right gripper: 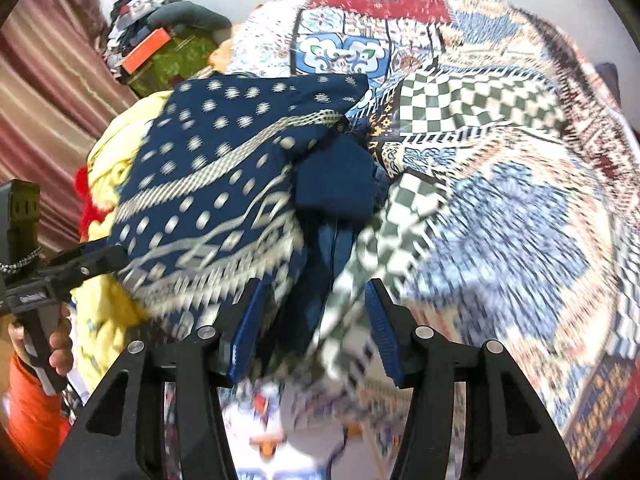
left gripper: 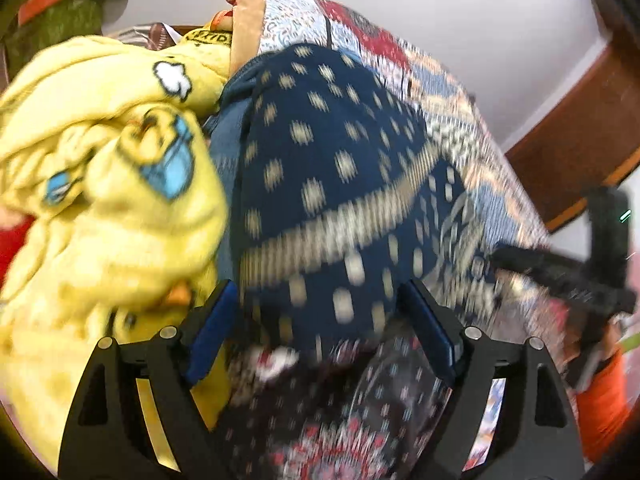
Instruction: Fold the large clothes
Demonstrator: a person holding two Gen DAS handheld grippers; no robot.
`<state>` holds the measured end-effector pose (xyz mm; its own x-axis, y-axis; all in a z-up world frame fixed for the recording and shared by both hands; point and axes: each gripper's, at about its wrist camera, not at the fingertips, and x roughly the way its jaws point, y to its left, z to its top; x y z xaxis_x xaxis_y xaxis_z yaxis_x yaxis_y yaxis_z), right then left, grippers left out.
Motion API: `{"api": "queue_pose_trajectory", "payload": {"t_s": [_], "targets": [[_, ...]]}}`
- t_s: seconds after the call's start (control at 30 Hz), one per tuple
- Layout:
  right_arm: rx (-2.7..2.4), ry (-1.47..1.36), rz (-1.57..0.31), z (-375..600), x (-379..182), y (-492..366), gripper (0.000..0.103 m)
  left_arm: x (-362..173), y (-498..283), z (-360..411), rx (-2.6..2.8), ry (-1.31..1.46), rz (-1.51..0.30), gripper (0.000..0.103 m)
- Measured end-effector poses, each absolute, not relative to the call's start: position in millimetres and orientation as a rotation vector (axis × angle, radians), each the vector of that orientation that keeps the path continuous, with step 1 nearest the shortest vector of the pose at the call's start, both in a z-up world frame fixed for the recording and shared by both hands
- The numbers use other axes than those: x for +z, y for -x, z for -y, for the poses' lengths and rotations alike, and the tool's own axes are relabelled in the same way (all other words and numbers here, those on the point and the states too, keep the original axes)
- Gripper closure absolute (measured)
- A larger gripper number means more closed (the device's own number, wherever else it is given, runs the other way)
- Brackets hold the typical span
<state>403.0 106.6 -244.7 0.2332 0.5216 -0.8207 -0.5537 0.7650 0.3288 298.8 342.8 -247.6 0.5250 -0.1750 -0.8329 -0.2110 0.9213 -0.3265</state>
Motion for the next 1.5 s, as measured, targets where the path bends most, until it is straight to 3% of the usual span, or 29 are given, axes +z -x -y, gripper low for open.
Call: {"api": "queue_pose_trajectory", "payload": {"t_s": [0.2,0.6,0.77,1.0,1.07,1.1,1.13,1.23,1.37,1.5], "targets": [[0.756,-0.008,-0.978,-80.9,-193.1,-361.5,0.055,-199.0,-255.2,-317.2,0.11,0.279,-0.932,0.019],[0.826,-0.085,-0.472,-49.3,-45.8,-238.9,0.055,-19.9,-137.0,-236.3,0.159,0.061,-0.434,0.019],[0.818,-0.13,-0.284,-30.0,-13.5,-187.5,0.055,18.7,-86.4,-209.8,0.164,0.05,-0.257,0.019],[0.776,-0.126,-0.113,-27.8,-0.2,-134.8,0.054,33.9,-44.0,-179.8,0.243,-0.011,-0.103,0.019],[0.752,-0.116,-0.08,-32.8,-3.6,-129.3,0.05,32.5,-37.4,-175.4,0.251,-0.012,-0.088,0.019],[0.742,-0.118,-0.074,-34.1,-4.1,-127.3,0.041,31.8,-35.1,-174.3,0.254,-0.013,-0.085,0.018],[0.734,-0.121,-0.07,-34.6,-4.7,-125.8,0.032,30.8,-33.2,-172.4,0.262,-0.017,-0.083,0.014],[0.704,-0.129,-0.053,-35.0,-6.4,-124.5,0.019,28.4,-28.9,-169.1,0.288,-0.016,-0.068,0.0],[0.659,-0.121,-0.069,-36.1,-5.3,-127.6,0.001,26.7,-28.9,-172.6,0.285,0.011,-0.089,0.0],[0.638,-0.121,-0.068,-33.9,-3.7,-126.3,0.0,23.6,-30.1,-176.8,0.284,0.036,-0.097,0.0]]}}
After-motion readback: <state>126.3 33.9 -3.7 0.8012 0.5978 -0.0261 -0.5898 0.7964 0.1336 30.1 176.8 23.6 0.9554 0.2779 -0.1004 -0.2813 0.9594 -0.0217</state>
